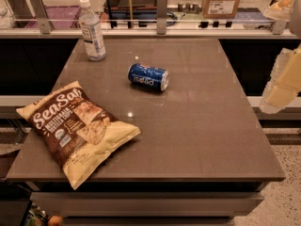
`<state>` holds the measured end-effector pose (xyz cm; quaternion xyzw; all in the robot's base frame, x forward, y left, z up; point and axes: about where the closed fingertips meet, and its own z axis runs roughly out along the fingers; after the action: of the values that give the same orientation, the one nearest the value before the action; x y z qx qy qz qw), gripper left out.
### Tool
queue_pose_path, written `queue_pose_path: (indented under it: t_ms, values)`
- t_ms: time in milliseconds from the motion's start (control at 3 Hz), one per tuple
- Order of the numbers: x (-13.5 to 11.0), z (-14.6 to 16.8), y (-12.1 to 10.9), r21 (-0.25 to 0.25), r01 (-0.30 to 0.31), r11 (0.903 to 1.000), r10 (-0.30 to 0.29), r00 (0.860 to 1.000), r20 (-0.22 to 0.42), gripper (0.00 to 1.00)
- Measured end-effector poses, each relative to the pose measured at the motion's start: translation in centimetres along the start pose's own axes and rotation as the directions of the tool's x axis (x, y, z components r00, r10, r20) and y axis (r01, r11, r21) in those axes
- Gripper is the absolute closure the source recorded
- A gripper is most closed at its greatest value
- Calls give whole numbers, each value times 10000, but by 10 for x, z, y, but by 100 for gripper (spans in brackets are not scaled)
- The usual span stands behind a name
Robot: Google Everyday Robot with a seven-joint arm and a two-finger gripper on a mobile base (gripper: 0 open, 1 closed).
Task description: Place pepsi can upright
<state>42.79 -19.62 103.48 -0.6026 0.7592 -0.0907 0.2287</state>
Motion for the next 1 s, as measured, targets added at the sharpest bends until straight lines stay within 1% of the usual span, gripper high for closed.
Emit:
queue_pose_path:
  t_ms: [333,667,1000]
  values:
    - [-11,-4,-7,85,-16,10000,16,10000,45,0]
    - [-25,-3,-18,50,-125,9999,125,9999,81,0]
    - [-38,2,-31,-145,-319,9994,321,9994,125,0]
